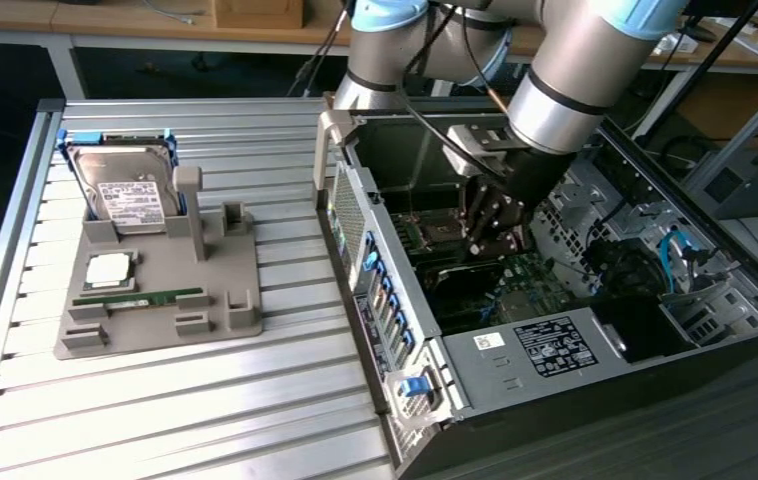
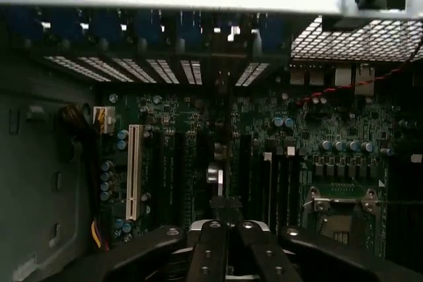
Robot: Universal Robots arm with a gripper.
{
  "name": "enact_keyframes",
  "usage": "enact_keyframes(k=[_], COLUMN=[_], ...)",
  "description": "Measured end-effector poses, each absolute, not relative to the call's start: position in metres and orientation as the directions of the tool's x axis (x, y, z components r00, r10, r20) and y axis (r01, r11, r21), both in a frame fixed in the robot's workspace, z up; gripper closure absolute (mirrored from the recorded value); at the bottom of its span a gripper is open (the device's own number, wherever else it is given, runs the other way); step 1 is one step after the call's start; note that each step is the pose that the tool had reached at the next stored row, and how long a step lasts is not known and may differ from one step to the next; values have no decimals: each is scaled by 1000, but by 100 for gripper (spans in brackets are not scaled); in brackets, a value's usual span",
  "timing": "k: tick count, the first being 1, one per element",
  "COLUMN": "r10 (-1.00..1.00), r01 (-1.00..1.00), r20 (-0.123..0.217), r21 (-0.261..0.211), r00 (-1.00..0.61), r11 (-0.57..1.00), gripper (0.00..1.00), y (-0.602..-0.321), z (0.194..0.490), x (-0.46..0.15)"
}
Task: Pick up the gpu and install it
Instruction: 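Press down on the gpu until it lock into place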
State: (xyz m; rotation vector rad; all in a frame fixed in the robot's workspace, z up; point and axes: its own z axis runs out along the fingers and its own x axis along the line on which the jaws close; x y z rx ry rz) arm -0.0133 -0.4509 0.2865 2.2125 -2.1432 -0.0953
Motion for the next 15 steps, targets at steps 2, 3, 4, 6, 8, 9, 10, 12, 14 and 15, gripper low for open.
enact_keyframes(k=[2,3,4,6,8,9,10,12,14,15], r10=[-999,-999,-999,-999,-999,-999,-999,-999,-999,-999], r01=[-995,-995,-995,-995,-995,-995,-995,-995,-995,-995], r20=[-5,-8,-10,-16,-21,-26,-30,-31,-31,-31], r21=[89,91,91,92,92,92,92,92,92,92], r00=[32,32,32,32,32,32,32,32,32,32], r11=[-32,-32,-33,-33,-33,-34,-34,-34,-34,-34], gripper=[89,89,89,89,89,89,89,89,89,89], y=[-451,-451,-451,-451,-451,-451,-451,-451,-451,-451], z=[286,286,286,286,286,286,286,286,286,286], x=[-4,-1,2,8,12,17,19,20,20,20])
